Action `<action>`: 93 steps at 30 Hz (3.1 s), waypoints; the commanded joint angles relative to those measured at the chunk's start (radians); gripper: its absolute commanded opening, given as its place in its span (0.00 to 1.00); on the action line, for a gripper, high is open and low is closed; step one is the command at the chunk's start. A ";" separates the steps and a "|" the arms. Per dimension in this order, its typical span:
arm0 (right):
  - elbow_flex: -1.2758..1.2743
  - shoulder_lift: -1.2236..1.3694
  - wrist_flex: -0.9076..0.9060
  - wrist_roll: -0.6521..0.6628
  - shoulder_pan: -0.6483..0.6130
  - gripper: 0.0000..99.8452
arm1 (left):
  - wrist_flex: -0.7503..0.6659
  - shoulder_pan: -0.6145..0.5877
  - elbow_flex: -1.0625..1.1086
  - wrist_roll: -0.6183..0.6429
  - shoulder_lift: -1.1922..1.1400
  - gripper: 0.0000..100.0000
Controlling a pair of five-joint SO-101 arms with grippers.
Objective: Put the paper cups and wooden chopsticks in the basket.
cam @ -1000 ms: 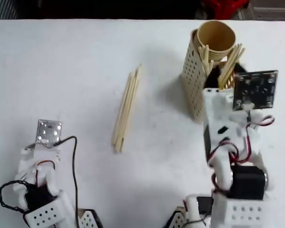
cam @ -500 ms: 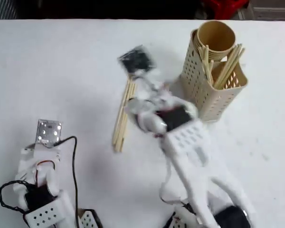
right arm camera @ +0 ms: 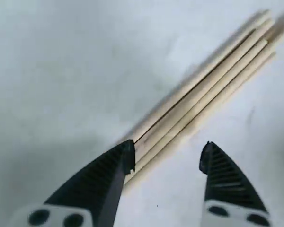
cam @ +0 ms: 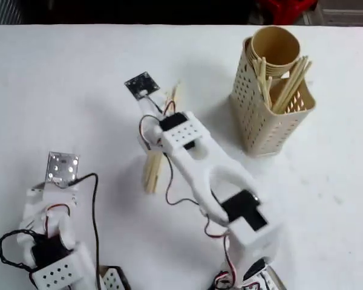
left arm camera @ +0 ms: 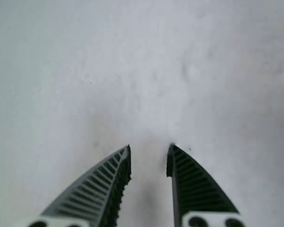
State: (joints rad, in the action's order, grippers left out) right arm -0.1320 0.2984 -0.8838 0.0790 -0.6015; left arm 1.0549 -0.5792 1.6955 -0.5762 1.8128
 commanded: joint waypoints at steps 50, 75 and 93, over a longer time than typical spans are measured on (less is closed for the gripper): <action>-0.212 -0.183 0.062 0.020 0.295 0.23 | 0.003 -0.007 -0.003 -0.005 0.007 0.14; -0.140 0.024 0.073 0.020 0.277 0.21 | 0.003 -0.007 -0.003 -0.005 0.007 0.14; -0.351 -0.694 -0.065 0.017 0.286 0.02 | 0.003 -0.007 -0.003 -0.005 0.007 0.14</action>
State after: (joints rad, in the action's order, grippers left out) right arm -0.4250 -0.1097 -0.9436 0.0898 -0.3161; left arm 1.0549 -0.5792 1.6955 -0.5762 1.8128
